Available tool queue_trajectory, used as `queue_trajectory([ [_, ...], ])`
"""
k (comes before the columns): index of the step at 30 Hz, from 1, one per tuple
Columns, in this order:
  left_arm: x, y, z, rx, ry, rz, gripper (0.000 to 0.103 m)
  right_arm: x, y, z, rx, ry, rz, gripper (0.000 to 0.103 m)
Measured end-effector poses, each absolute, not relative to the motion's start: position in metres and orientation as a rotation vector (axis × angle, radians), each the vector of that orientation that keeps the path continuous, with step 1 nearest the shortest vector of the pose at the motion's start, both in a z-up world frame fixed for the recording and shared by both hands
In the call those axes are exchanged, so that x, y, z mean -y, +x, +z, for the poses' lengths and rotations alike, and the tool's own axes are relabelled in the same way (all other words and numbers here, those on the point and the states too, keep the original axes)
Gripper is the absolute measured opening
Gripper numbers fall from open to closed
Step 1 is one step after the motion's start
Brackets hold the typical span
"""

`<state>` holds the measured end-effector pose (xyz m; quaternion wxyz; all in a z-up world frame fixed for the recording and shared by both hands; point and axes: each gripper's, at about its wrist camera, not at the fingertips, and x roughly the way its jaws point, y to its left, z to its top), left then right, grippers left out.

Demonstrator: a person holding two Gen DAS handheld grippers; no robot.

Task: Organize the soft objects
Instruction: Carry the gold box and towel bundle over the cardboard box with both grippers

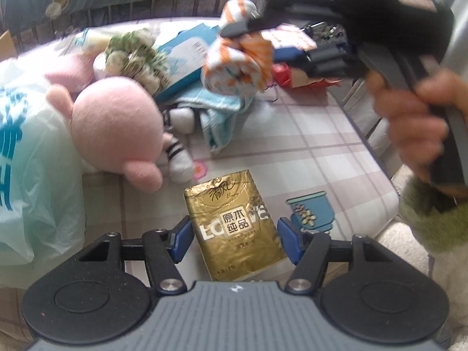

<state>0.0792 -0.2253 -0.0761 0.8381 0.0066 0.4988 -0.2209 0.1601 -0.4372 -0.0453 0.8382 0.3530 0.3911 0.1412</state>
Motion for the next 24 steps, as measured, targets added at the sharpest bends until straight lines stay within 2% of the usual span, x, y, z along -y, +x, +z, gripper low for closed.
queue_trajectory([
  [7,0.236,0.075,-0.045,-0.992,0.030,-0.474,0.063,0.466,0.105,-0.040,-0.807,0.797,0.297,0.038],
  [12,0.236,0.079,-0.009,-0.919,0.019,-0.476,0.063,0.477,0.080,-0.017,-0.748,0.796,0.285,0.038],
  [24,0.179,0.105,0.088,-0.733,-0.075,-0.415,0.063,0.427,0.096,0.070,-0.678,0.713,0.364,0.038],
])
